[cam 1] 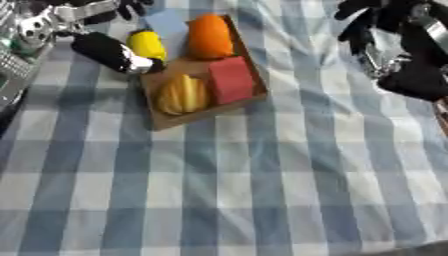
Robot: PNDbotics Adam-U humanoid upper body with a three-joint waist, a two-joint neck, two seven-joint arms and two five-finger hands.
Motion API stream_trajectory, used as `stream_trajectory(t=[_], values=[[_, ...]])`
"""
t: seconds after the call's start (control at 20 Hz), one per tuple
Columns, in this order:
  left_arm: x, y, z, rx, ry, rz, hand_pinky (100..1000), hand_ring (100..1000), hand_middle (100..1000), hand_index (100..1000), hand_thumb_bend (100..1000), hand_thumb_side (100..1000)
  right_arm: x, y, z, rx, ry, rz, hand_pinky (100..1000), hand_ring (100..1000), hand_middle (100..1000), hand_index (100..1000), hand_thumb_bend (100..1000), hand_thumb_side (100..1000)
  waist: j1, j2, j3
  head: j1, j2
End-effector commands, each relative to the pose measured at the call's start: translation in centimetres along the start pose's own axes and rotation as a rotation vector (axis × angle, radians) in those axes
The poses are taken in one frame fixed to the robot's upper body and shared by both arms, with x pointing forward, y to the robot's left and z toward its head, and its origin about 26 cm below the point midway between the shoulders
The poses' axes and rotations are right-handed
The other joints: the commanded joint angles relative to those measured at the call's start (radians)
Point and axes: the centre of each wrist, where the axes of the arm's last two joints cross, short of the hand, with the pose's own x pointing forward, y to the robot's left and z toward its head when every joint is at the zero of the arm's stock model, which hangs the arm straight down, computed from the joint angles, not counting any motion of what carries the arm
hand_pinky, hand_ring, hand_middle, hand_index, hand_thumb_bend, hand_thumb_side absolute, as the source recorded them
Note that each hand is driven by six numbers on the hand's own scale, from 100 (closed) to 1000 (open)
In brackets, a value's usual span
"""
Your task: Pick up objects on the table and place them in the box.
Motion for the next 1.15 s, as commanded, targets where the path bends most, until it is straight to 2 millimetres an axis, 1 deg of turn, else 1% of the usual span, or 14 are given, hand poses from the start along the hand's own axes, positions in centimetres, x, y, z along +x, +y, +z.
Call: stream_trajectory(t=[0.05,0.15,0.25,0.35,0.4,0.45,0.55,0.6,0.65,0.7,0.8,0.9,1.0,1.15], values=[[0.1,1.5,0.9,0.039,0.008,-0.018,901,853,841,1000,513,535,0.5,-0.6,-0.2,-0.005,-0.017,0.014,674,608,693,794,100,512,-0.002,-0.033,0.001,-0.004,0.004],[0.3,1.7,1.1,0.048,0.0,-0.01,899,847,835,992,499,540,0.5,-0.6,-0.2,-0.006,-0.018,0.014,674,608,693,794,100,510,-0.004,-0.034,0.002,-0.005,0.005],[0.7,2.4,1.8,0.085,-0.015,0.001,886,825,805,931,428,533,0.5,-0.7,-0.2,-0.007,-0.019,0.013,675,608,693,794,100,505,-0.006,-0.037,0.005,-0.006,0.008],[1.6,3.6,3.7,0.201,-0.037,0.002,865,788,757,860,388,540,0.5,-0.8,-0.2,-0.012,-0.024,0.014,675,608,693,794,100,493,-0.006,-0.043,0.013,-0.012,0.015],[2.2,4.3,5.3,0.286,-0.06,0.008,860,785,750,843,370,554,0.6,-1.0,-0.2,-0.016,-0.029,0.014,675,609,694,795,100,487,-0.007,-0.046,0.018,-0.017,0.019],[2.7,5.0,7.2,0.388,-0.089,0.035,852,778,747,831,331,570,0.6,-1.1,-0.3,-0.021,-0.035,0.015,676,609,694,795,100,477,-0.008,-0.051,0.025,-0.024,0.023],[3.3,6.3,11.7,0.638,-0.138,0.134,848,764,750,830,284,552,0.7,-1.4,-0.3,-0.031,-0.046,0.014,676,609,695,795,100,459,-0.011,-0.062,0.04,-0.037,0.03],[3.1,6.6,13.6,0.775,-0.158,0.197,850,768,757,837,270,551,0.7,-1.6,-0.3,-0.036,-0.052,0.011,677,610,695,795,100,452,-0.012,-0.069,0.047,-0.042,0.032],[2.4,6.6,14.8,0.887,-0.175,0.257,856,780,769,851,279,555,0.7,-1.7,-0.3,-0.041,-0.055,0.007,679,611,696,795,100,441,-0.012,-0.077,0.054,-0.045,0.034],[1.5,6.3,15.7,0.976,-0.191,0.311,860,787,777,858,295,565,0.7,-1.8,-0.3,-0.047,-0.059,0.002,680,612,696,796,100,438,-0.012,-0.085,0.062,-0.046,0.036],[-0.8,4.7,16.8,1.086,-0.216,0.416,867,801,794,889,307,581,0.7,-1.9,-0.2,-0.056,-0.068,-0.013,685,617,699,797,100,427,-0.012,-0.104,0.076,-0.041,0.041],[-2.8,2.7,17.7,1.149,-0.225,0.511,876,820,813,914,339,586,0.7,-2.0,-0.3,-0.066,-0.08,-0.032,691,625,704,802,100,419,-0.013,-0.122,0.088,-0.035,0.044],[-4.5,0.5,18.4,1.198,-0.231,0.566,879,830,820,928,366,582,0.7,-2.1,-0.3,-0.079,-0.095,-0.05,697,637,714,811,100,415,-0.015,-0.138,0.099,-0.03,0.048],[-6.4,-3.0,19.4,1.255,-0.213,0.614,881,832,823,934,414,566,0.7,-2.2,-0.2,-0.099,-0.125,-0.074,703,651,724,818,100,417,-0.019,-0.158,0.109,-0.034,0.055]])
